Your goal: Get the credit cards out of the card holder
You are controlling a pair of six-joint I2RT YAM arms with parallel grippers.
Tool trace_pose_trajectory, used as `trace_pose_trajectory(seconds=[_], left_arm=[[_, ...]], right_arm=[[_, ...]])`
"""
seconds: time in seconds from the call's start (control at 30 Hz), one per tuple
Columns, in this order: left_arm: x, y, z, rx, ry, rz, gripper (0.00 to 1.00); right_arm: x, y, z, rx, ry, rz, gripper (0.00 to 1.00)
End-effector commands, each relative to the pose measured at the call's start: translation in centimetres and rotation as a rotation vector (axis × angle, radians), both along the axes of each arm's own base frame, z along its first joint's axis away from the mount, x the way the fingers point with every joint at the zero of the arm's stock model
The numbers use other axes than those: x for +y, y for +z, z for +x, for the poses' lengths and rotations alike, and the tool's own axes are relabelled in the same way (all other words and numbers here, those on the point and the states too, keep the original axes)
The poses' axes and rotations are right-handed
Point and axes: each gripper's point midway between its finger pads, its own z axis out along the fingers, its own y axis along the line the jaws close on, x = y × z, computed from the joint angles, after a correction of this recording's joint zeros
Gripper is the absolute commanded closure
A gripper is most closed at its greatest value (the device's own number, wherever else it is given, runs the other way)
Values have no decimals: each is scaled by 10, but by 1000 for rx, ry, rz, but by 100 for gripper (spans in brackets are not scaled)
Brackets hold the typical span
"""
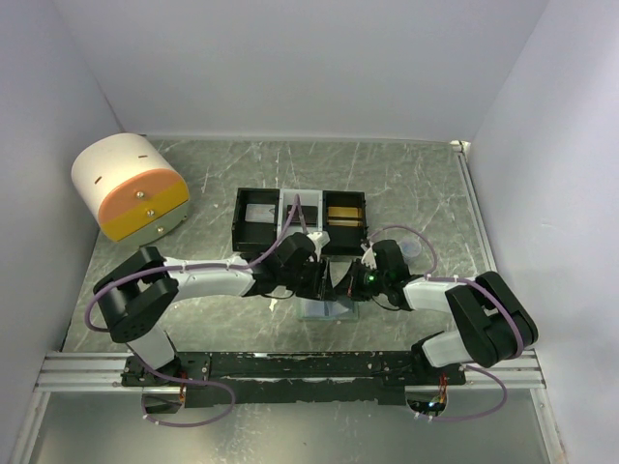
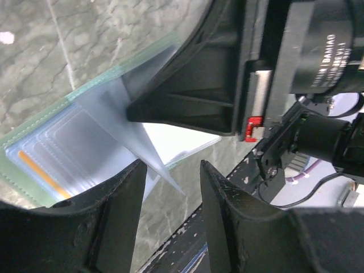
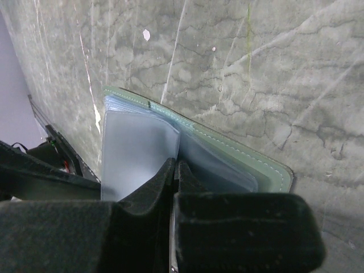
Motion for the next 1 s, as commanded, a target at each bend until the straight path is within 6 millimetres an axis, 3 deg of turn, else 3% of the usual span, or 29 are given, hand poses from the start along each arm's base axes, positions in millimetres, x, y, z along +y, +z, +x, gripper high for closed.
trace_pose_trajectory(seconds=[0.0, 0.17, 0.43, 0.67, 0.87, 0.97], left_arm=[[-19, 23, -1, -24, -53, -89, 46], [-21, 13, 1, -9, -54, -60, 45], [-24, 5, 1, 12, -38, -77, 44], [-36, 2, -2, 32, -83, -105, 42], [-46, 5, -11, 36, -147, -143, 39], [-51, 1, -16, 41, -181, -131, 38]], right_arm=[[-38, -49, -27, 113, -53, -215, 100], [-35, -42, -25, 102, -51, -194, 99], [-37, 8, 6, -30, -121, -204, 85], [-59, 34, 20, -75, -246, -296, 81], [-104, 51, 27, -129, -443, -458, 74], [-108, 63, 31, -161, -464, -462, 74]])
